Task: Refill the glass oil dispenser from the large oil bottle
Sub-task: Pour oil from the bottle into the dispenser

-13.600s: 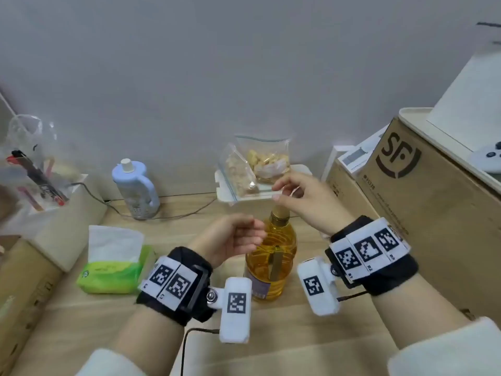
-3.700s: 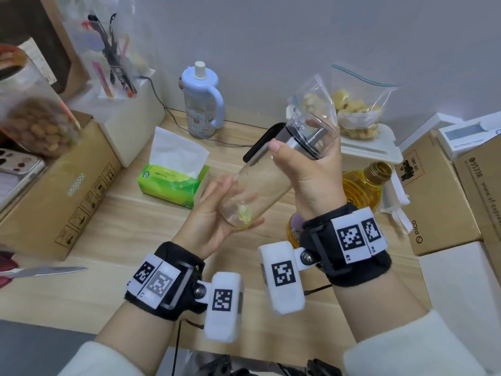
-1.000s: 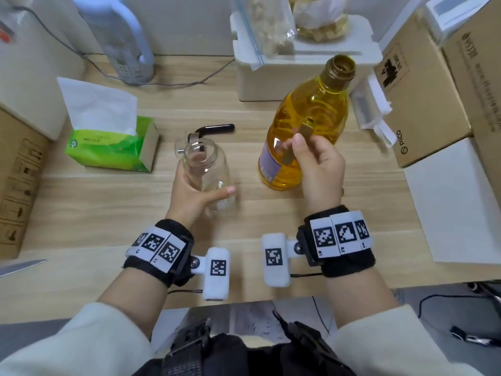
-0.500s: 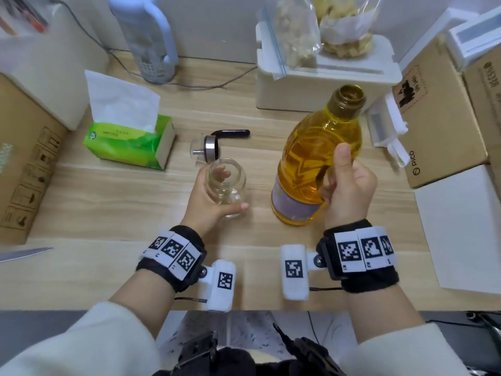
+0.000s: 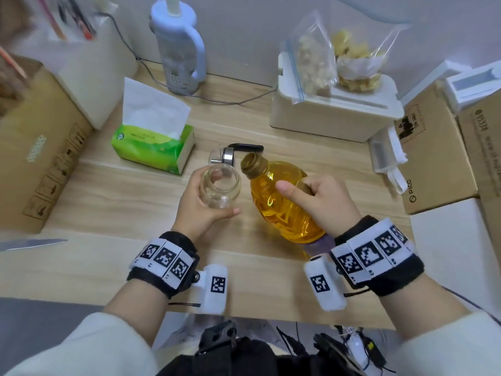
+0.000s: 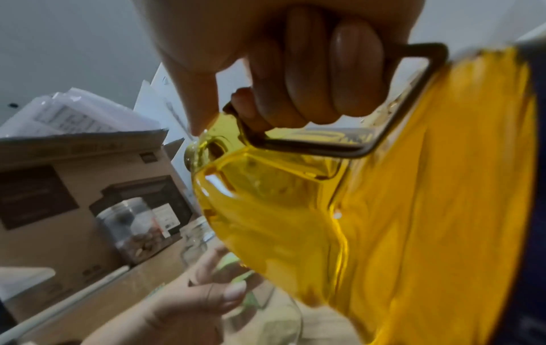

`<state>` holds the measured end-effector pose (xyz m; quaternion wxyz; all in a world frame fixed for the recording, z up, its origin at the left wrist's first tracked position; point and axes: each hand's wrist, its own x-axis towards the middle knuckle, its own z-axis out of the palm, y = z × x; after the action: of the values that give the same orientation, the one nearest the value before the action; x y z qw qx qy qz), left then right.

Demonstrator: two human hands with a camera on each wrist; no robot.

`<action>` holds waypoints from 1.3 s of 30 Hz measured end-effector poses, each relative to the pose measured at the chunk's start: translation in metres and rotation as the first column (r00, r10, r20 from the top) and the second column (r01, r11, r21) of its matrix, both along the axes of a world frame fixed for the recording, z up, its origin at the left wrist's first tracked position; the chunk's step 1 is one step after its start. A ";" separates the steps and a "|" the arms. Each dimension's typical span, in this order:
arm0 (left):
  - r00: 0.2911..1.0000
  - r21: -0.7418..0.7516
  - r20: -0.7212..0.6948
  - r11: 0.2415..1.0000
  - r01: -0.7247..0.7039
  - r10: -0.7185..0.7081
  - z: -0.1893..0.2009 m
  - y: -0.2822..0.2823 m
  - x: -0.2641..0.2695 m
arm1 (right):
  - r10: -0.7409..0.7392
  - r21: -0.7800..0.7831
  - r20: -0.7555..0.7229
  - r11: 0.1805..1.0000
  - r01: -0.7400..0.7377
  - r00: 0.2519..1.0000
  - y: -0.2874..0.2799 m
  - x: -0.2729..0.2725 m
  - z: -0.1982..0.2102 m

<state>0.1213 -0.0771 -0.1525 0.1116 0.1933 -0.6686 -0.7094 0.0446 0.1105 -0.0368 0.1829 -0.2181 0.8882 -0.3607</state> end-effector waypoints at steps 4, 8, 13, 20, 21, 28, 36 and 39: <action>1.000 -0.032 0.021 0.999 0.016 -0.016 -0.002 -0.008 0.002 | 0.070 0.204 -0.002 0.977 -0.068 0.998 -0.008 -0.004 0.001; 0.997 -0.064 0.042 0.996 0.063 -0.061 -0.004 -0.007 -0.001 | 0.139 0.350 -0.014 0.928 -0.126 0.990 -0.014 -0.008 0.006; 0.996 -0.076 0.035 0.994 0.085 -0.082 -0.011 -0.006 -0.006 | 0.169 0.465 -0.013 0.874 -0.143 0.986 -0.012 -0.013 0.012; 0.986 -0.052 0.034 0.985 0.165 -0.164 -0.016 0.003 -0.015 | 0.192 0.575 -0.006 0.804 -0.153 0.981 -0.007 -0.015 0.021; 0.983 -0.044 0.036 0.983 0.180 -0.178 -0.018 0.004 -0.015 | 0.189 0.580 -0.008 0.800 -0.150 0.982 -0.006 -0.014 0.021; 0.973 -0.029 0.073 0.975 0.220 -0.218 -0.030 0.011 -0.014 | 0.178 0.604 0.016 0.783 -0.152 0.984 -0.003 -0.011 0.025; 0.970 -0.055 0.065 0.970 0.238 -0.234 -0.031 0.012 -0.013 | 0.180 0.625 0.030 0.764 -0.159 0.983 -0.004 -0.011 0.028; 0.972 -0.047 0.058 0.972 0.232 -0.229 -0.030 0.013 -0.012 | 0.188 0.625 0.030 0.763 -0.165 0.982 -0.006 -0.011 0.029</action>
<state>0.1090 -0.0639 -0.1828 0.0161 0.1295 -0.7079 -0.6941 0.0335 0.1045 -0.0074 0.2627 -0.2337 0.9358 -0.0234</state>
